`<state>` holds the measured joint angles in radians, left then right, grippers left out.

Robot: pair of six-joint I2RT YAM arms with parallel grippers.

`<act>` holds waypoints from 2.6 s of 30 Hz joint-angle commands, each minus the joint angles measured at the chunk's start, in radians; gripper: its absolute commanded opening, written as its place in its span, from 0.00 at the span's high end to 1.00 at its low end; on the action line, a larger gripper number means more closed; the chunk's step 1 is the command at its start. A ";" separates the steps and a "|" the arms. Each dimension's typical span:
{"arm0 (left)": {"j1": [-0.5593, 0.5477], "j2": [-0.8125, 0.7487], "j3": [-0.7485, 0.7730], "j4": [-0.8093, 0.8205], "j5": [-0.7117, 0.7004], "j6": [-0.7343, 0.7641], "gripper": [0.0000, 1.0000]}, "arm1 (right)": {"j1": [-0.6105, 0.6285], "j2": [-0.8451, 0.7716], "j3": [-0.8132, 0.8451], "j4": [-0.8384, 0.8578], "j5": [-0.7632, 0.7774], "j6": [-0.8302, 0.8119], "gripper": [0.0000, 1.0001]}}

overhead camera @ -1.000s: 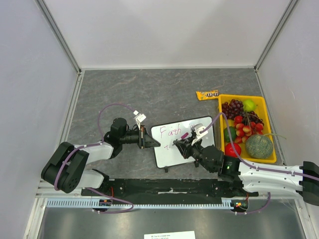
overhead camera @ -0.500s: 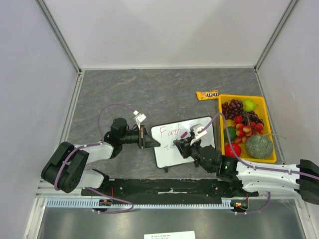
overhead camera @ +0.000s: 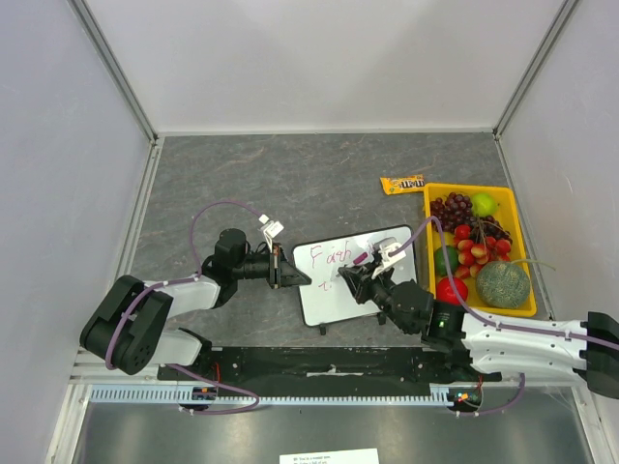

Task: Write a sentence on the whiteboard
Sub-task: Write on the whiteboard with the whiteboard.

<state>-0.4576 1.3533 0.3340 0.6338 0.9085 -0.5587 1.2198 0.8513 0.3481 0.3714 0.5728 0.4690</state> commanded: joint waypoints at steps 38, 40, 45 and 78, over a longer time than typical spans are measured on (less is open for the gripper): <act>-0.010 0.029 -0.010 -0.115 -0.068 0.111 0.98 | -0.002 0.002 0.014 -0.029 0.062 0.022 1.00; -0.012 0.029 -0.010 -0.114 -0.066 0.111 0.98 | -0.002 0.011 0.025 -0.013 0.061 0.011 1.00; -0.012 0.029 -0.010 -0.114 -0.066 0.111 0.98 | 0.000 0.052 0.055 0.015 0.036 0.000 1.00; -0.012 0.027 -0.010 -0.114 -0.066 0.112 0.98 | -0.002 0.017 0.002 -0.031 0.076 0.031 1.00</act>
<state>-0.4576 1.3544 0.3340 0.6331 0.9104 -0.5583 1.2198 0.8619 0.3614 0.3199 0.6006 0.4831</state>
